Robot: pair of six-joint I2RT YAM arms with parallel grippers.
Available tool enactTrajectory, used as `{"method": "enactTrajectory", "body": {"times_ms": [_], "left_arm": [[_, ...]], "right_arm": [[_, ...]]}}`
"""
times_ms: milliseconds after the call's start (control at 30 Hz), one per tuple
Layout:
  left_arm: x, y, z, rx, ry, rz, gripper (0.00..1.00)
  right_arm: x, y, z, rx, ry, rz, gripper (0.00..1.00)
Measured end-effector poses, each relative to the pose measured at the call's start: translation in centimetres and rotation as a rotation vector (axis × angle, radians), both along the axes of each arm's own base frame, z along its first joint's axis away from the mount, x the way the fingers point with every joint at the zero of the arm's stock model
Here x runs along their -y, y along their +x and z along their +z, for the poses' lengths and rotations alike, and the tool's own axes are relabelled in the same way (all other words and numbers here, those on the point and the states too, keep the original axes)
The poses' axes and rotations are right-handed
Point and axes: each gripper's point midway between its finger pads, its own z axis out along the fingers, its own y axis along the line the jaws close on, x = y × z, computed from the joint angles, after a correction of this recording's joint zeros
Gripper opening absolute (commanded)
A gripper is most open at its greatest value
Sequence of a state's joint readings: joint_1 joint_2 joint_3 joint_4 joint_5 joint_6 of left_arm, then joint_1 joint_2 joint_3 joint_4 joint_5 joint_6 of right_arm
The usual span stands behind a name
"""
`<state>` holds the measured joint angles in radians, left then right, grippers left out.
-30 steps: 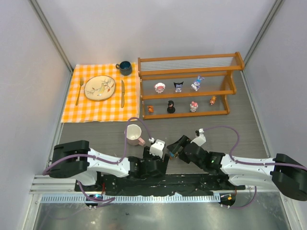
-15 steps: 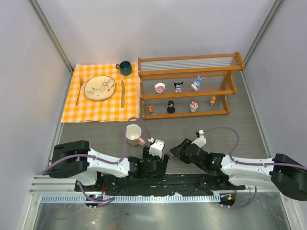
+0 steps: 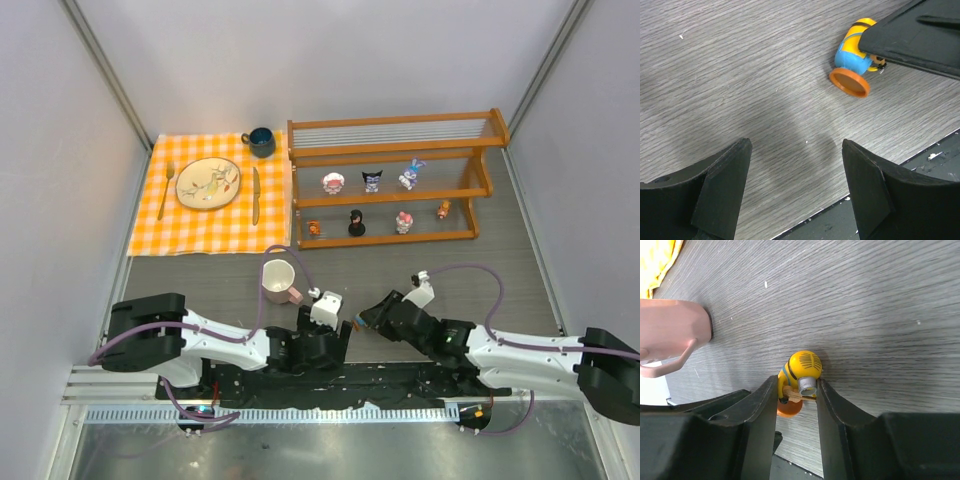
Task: Place and organize the plastic toys onto the shelf
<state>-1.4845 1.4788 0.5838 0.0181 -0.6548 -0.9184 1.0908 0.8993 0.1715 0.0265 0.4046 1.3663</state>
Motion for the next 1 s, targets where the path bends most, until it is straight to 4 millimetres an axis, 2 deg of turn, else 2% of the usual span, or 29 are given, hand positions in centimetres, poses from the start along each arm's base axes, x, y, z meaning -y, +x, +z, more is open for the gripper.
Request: {"method": "enactTrajectory", "body": {"times_ms": [233, 433, 700, 800, 1000], "left_arm": [[0.0, 0.0, 0.0, 0.0, 0.0, 0.0, 0.78], [0.0, 0.0, 0.0, 0.001, 0.0, 0.001, 0.78], [-0.1, 0.1, 0.4, 0.007, -0.007, 0.006, 0.78], [-0.1, 0.2, 1.8, 0.015, -0.053, 0.01, 0.78], [-0.5, 0.7, 8.1, 0.058, -0.254, 0.031, 0.8]], "right_arm": [[1.7, 0.3, 0.9, 0.045, -0.08, -0.009, 0.14], [2.6, 1.2, 3.7, 0.11, -0.174, -0.007, 0.14], [4.2, 2.3, 6.3, 0.195, -0.336, 0.011, 0.13], [4.9, 2.9, 7.3, 0.243, -0.408, 0.026, 0.13], [6.9, 4.4, 9.8, 0.341, -0.556, 0.018, 0.13]]}}
